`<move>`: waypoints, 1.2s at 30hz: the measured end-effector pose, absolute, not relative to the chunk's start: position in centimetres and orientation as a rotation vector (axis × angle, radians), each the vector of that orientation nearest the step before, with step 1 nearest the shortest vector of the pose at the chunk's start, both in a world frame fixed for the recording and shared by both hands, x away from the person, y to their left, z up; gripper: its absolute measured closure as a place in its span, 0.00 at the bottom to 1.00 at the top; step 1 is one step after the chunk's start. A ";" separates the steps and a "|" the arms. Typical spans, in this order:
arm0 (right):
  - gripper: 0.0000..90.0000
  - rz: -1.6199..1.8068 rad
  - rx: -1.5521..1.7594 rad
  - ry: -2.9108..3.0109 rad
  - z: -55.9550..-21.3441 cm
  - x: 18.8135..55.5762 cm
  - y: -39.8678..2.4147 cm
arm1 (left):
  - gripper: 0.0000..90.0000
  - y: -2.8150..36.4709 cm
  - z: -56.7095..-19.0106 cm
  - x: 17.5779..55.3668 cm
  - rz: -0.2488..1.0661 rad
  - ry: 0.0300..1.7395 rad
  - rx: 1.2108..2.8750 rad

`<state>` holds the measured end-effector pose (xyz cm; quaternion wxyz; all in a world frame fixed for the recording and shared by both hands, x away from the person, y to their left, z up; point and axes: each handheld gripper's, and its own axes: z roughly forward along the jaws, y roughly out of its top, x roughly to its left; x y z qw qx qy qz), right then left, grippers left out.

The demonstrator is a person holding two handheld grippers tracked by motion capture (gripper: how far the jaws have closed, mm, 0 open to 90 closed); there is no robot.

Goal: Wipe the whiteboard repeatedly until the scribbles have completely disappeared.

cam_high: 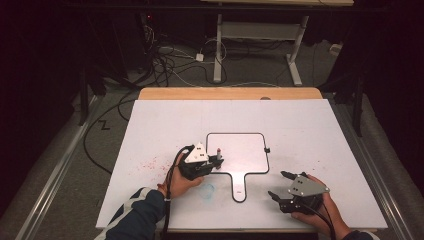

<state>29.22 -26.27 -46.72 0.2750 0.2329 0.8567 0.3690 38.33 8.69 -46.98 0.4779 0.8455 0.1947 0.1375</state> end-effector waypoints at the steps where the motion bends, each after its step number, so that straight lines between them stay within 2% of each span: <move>1: 0.29 0.989 0.625 2.303 -46.7 29.2 -26.3 | 0.88 8.8 -47.0 38.5 0.351 0.482 2.066; 8: 0.29 0.992 0.615 2.305 -46.7 29.2 -26.2 | 0.88 10.1 -46.9 39.8 0.377 0.542 2.062; 15: 0.29 0.993 0.609 2.305 -46.7 29.2 -26.3 | 0.88 10.6 -47.0 39.1 0.333 0.558 2.051; 21: 0.29 0.995 0.603 2.309 -46.7 29.2 -26.2 | 0.88 9.2 -46.9 39.2 0.316 0.509 2.065; 30: 0.29 0.992 0.604 2.323 -46.9 29.3 -26.0 | 0.88 4.3 -46.6 40.8 0.304 0.395 2.104; 36: 0.29 0.994 0.614 2.318 -46.9 29.3 -26.3 | 0.88 4.5 -46.6 43.1 0.356 0.465 2.091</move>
